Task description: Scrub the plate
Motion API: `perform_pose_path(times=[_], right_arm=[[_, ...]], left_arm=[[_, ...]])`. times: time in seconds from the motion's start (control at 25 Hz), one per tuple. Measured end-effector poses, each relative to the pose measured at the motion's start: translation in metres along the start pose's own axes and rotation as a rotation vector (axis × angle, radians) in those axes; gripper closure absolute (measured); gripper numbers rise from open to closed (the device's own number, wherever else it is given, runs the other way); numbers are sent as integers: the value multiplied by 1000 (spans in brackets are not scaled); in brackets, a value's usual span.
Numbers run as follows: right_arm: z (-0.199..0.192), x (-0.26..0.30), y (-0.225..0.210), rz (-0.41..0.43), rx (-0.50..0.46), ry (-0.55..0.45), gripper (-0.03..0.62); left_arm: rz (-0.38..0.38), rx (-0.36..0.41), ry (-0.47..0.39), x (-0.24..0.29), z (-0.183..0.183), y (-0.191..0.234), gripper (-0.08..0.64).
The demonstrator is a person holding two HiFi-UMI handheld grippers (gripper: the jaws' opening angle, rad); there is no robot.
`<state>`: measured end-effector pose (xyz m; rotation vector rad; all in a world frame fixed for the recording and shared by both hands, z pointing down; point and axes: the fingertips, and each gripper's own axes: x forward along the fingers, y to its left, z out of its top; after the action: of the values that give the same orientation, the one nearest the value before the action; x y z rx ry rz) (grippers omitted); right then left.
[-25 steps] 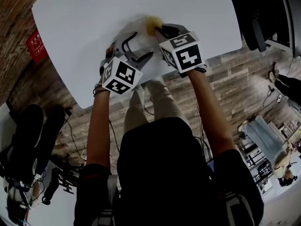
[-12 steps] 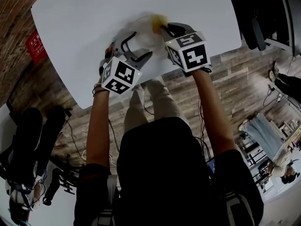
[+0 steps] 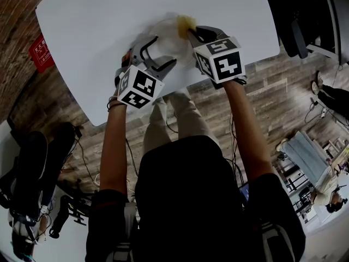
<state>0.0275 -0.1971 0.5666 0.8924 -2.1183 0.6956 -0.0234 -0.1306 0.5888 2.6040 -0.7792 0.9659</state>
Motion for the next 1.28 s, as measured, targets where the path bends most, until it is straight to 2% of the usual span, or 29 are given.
perform_pose_path(times=[0.96, 1.28], right_arm=[[-17, 6, 46, 98, -18, 34, 554], [-19, 8, 61, 105, -61, 48, 554]], left_arm=[[2, -2, 2, 0, -3, 0, 216], [4, -3, 1, 0, -2, 2, 216]])
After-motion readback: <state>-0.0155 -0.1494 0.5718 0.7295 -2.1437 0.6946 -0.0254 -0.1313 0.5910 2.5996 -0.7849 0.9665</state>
